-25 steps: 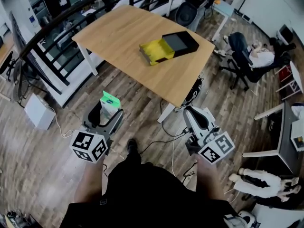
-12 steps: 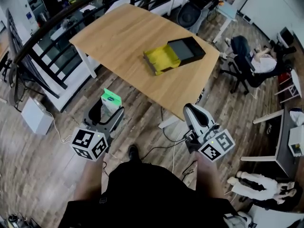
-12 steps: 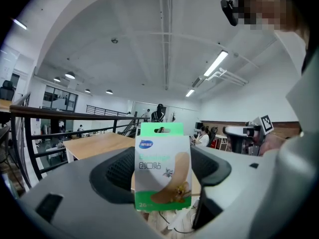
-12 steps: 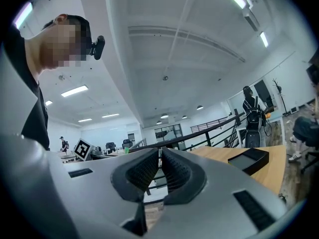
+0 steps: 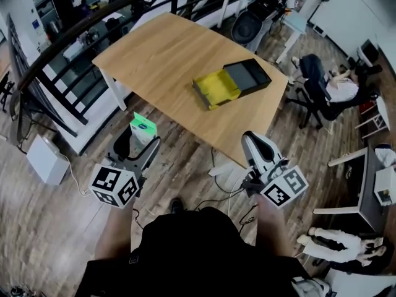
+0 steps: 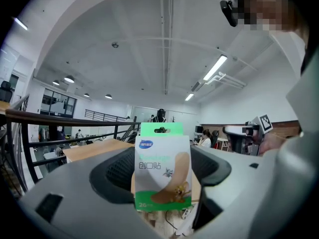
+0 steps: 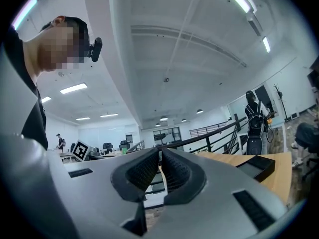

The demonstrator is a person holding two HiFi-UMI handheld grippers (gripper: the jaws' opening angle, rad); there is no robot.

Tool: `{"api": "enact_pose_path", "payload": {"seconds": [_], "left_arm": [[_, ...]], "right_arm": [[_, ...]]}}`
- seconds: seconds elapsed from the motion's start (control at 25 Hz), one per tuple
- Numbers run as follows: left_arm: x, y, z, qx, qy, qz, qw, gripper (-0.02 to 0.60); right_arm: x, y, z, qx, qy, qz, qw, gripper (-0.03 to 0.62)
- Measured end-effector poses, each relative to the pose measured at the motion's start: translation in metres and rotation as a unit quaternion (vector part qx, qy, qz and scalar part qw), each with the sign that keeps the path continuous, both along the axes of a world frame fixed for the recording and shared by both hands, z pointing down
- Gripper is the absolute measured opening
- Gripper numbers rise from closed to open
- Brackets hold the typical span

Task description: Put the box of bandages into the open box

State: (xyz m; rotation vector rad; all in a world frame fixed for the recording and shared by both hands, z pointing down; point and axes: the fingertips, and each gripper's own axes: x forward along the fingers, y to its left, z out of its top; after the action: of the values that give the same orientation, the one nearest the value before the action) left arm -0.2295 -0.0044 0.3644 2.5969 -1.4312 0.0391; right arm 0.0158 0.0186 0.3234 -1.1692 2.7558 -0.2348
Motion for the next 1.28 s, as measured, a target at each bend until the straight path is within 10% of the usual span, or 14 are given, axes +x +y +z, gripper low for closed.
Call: {"api": "enact_pose_path", "payload": {"seconds": [0.76, 1.28], "left_arm": [[-0.021, -0.039, 0.003, -0.002, -0.008, -0.017, 0.9998, 0.350], [0.041, -0.146, 0.018, -0.033, -0.027, -0.009, 0.9990, 0.350]], "right_arm": [[-0.005, -0.045, 0.010, -0.005, -0.013, -0.005, 1.000, 0.038], [0.054, -0.158, 0.033, -0.026, -0.044, 0.004, 0.999, 0.038]]}}
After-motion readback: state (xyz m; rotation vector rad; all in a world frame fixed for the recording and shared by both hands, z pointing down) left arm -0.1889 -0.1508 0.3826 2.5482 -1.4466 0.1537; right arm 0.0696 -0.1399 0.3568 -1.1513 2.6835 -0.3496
